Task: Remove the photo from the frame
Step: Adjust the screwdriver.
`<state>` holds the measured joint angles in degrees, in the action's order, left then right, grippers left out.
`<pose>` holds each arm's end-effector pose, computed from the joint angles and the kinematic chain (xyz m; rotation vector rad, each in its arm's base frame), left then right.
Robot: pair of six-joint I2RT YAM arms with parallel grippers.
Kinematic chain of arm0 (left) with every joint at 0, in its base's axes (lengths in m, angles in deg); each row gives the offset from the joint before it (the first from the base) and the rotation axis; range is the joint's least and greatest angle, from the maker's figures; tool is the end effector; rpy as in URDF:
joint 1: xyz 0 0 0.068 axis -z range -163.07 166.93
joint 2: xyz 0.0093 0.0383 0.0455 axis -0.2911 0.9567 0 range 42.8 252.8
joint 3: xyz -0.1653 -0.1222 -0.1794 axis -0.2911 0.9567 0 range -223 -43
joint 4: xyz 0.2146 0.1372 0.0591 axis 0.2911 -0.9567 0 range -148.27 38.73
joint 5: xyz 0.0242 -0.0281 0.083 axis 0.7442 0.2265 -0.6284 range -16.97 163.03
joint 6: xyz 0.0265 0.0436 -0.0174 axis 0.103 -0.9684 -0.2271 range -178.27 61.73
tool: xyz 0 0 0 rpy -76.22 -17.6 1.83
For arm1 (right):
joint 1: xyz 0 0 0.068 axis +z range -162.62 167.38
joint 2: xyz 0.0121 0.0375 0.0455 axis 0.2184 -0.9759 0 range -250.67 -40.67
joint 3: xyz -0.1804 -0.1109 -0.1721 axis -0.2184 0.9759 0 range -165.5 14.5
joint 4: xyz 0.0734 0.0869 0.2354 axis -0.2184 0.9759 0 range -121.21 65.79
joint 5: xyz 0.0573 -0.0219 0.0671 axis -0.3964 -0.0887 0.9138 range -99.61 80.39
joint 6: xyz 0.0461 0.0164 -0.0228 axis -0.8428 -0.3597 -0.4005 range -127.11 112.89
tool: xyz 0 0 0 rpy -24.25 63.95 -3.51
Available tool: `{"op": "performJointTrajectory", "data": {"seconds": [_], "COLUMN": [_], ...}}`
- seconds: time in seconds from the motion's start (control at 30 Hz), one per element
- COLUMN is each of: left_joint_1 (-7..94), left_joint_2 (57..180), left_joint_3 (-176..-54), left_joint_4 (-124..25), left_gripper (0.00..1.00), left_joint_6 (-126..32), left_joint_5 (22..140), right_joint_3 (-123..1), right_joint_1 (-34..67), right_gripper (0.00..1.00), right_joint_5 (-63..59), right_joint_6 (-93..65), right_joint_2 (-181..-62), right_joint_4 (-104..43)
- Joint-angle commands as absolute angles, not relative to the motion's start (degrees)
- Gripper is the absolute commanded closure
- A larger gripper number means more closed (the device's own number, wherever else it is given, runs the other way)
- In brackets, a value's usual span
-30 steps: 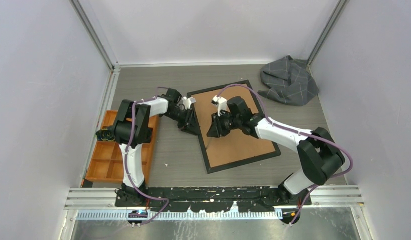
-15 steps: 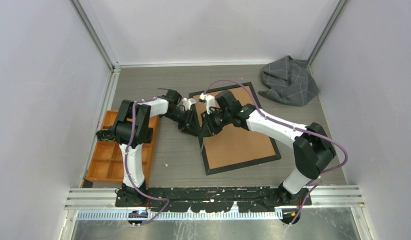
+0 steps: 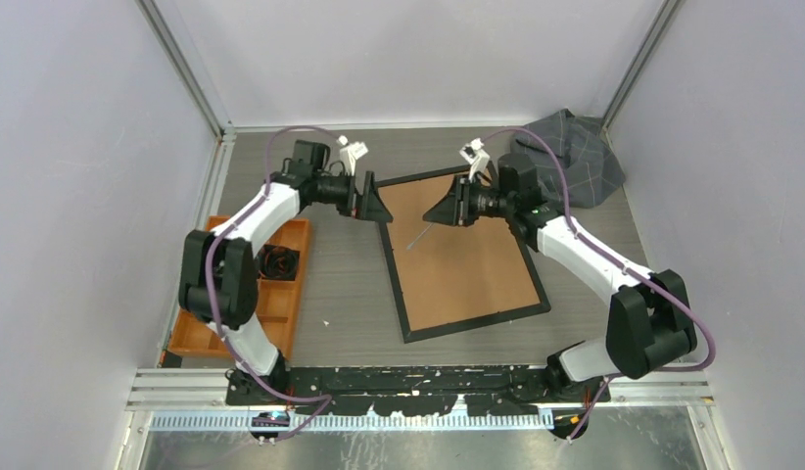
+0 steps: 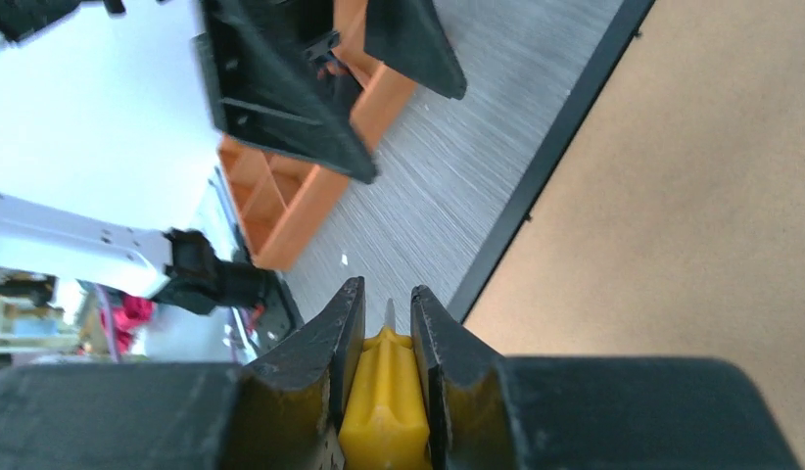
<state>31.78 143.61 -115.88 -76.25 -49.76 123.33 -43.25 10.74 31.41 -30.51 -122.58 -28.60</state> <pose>0.3530 -0.1219 0.2339 0.5099 2.3740 -1.2657 0.2854 0.1487 0.2840 -0.4791 2.0839 1.2247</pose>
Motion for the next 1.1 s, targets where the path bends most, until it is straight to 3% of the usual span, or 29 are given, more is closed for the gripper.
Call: {"op": "performJointTrajectory", "data": {"seconds": [0.0,0.17,0.4,0.53,0.9,1.07], "left_joint_1": [31.86,35.44,40.17,42.06,43.40,43.82], "left_joint_2": [136.79,137.97,141.86,144.37,145.28,145.28], "left_joint_3": [-116.10,-115.90,-116.92,-119.61,-120.25,-120.51], "left_joint_4": [-63.43,-60.14,-62.81,-66.71,-67.64,-67.62], "left_gripper": [0.00,0.00,0.01,0.09,0.50,0.93], "left_joint_6": [-51.18,-52.74,-54.54,-55.54,-54.97,-53.81], "left_joint_5": [137.73,149.54,153.96,158.41,160.35,160.59], "right_joint_3": [-40.15,-38.84,-36.47,-35.07,-35.10,-34.77], "right_joint_1": [6.18,4.77,4.77,4.74,4.73,4.75], "right_gripper": [1.00,0.99,0.99,0.99,0.99,0.99], "right_joint_5": [37.76,43.73,46.96,46.25,44.53,43.40], "right_joint_6": [-43.13,-50.51,-55.49,-55.10,-44.53,-43.65], "right_joint_2": [-119.39,-118.71,-116.86,-115.81,-117.43,-117.20], "right_joint_4": [-45.72,-52.02,-58.87,-60.46,-52.27,-52.65]}}
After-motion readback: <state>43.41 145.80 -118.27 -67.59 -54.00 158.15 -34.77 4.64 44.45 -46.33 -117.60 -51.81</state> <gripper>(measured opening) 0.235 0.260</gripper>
